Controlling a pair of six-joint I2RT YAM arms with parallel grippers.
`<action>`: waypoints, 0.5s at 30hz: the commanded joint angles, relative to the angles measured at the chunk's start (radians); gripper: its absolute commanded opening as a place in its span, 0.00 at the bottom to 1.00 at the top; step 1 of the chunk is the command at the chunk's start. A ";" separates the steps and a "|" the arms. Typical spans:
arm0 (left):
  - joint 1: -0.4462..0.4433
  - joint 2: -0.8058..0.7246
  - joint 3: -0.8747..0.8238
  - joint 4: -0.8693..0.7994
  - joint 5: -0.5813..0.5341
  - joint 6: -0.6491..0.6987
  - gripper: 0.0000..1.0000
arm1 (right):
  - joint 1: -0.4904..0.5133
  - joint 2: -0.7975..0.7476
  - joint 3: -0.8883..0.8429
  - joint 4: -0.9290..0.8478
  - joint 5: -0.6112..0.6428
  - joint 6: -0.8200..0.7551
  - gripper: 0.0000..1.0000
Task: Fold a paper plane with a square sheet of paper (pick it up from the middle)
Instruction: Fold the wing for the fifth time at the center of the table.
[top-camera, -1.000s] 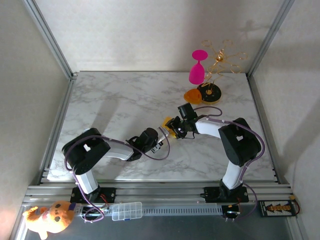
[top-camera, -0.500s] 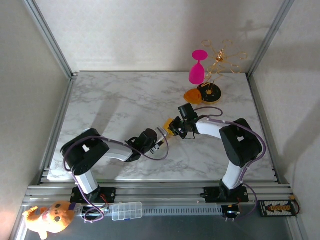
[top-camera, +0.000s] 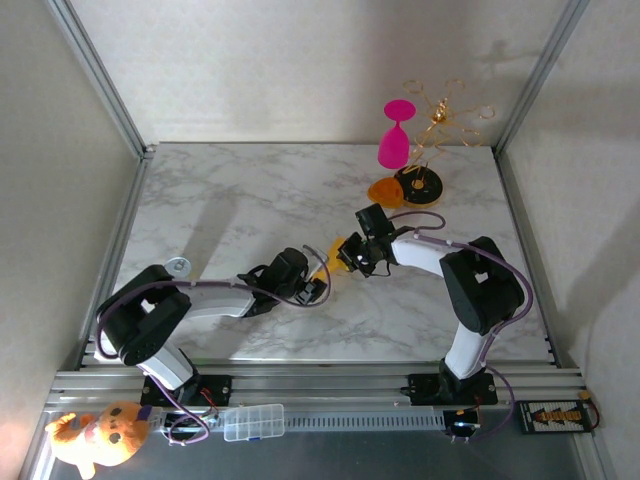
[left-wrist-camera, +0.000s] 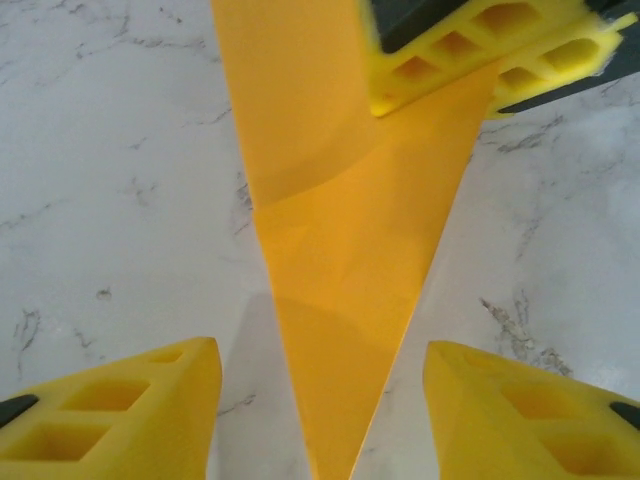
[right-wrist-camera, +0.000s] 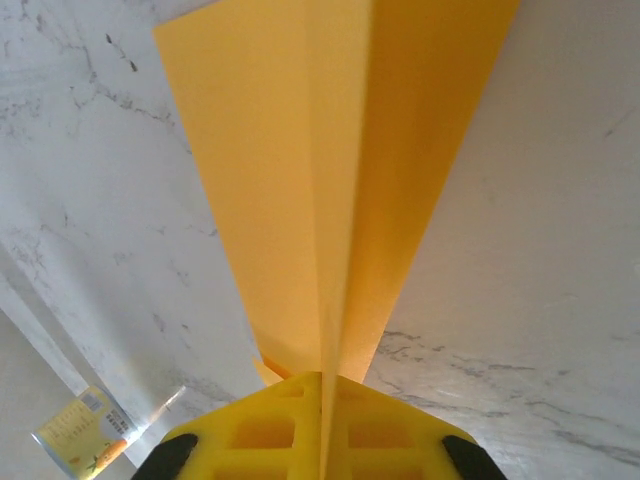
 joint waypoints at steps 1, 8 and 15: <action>0.009 0.022 0.071 -0.114 0.053 -0.057 0.53 | 0.002 0.015 0.031 -0.061 -0.021 -0.014 0.00; 0.010 0.100 0.190 -0.270 0.030 -0.110 0.44 | 0.002 0.035 0.046 -0.070 -0.033 -0.019 0.00; 0.010 0.142 0.222 -0.293 0.001 -0.114 0.36 | 0.002 0.045 0.047 -0.069 -0.039 -0.020 0.00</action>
